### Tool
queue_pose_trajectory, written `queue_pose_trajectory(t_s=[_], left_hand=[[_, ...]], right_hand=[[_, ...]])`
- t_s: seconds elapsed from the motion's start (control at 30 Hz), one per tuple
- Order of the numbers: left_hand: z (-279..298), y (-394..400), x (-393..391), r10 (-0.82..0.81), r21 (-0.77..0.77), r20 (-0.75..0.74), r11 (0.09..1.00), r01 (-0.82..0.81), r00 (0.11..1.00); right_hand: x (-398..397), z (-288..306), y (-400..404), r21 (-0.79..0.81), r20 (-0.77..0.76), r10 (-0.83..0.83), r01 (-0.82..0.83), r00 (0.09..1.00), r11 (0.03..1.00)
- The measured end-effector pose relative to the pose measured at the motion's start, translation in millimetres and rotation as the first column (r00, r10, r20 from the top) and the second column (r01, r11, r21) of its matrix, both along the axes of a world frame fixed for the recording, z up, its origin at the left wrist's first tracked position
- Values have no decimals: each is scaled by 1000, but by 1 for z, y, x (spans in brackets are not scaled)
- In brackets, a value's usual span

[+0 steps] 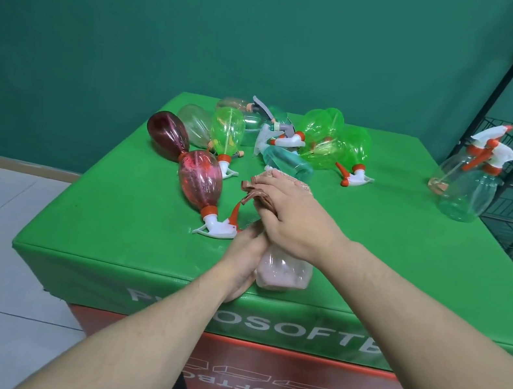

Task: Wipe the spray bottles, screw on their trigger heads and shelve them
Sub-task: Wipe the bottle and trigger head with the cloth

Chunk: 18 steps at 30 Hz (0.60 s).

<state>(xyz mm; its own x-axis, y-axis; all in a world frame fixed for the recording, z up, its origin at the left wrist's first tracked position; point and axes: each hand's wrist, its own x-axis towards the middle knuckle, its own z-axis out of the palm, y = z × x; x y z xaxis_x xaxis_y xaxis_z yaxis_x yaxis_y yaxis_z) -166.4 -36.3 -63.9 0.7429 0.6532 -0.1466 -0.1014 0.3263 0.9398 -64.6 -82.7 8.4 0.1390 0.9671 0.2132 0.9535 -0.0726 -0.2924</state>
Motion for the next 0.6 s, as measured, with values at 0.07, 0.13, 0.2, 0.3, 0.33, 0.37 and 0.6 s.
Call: queue_pose_trajectory(t_s=[0.07, 0.13, 0.2, 0.3, 0.33, 0.37, 0.6], left_hand=[[-1, 1, 1, 8, -5, -5, 1000, -8, 1000], [-1, 1, 1, 22, -24, -4, 999, -22, 1000], [-2, 2, 1, 26, -25, -9, 999, -26, 1000], [-3, 2, 2, 34, -30, -9, 999, -34, 999], [-4, 2, 2, 35, -39, -5, 999, -35, 999], [-4, 2, 2, 36, -52, -1, 998, -36, 999], [-6, 1, 0, -10, -40, 31, 999, 12, 999]], right_hand=[[-3, -1, 2, -19, -7, 35, -35, 999, 999], [-5, -4, 3, -40, -7, 85, -86, 996, 996], [-4, -6, 0, -33, -17, 105, -106, 994, 994], [0, -5, -9, -11, -15, 115, -115, 993, 993], [2, -4, -13, -10, -18, 117, -117, 993, 993], [5, -3, -16, -8, -24, 118, -118, 993, 993], [20, 12, -21, -110, 44, 105, -100, 993, 989]])
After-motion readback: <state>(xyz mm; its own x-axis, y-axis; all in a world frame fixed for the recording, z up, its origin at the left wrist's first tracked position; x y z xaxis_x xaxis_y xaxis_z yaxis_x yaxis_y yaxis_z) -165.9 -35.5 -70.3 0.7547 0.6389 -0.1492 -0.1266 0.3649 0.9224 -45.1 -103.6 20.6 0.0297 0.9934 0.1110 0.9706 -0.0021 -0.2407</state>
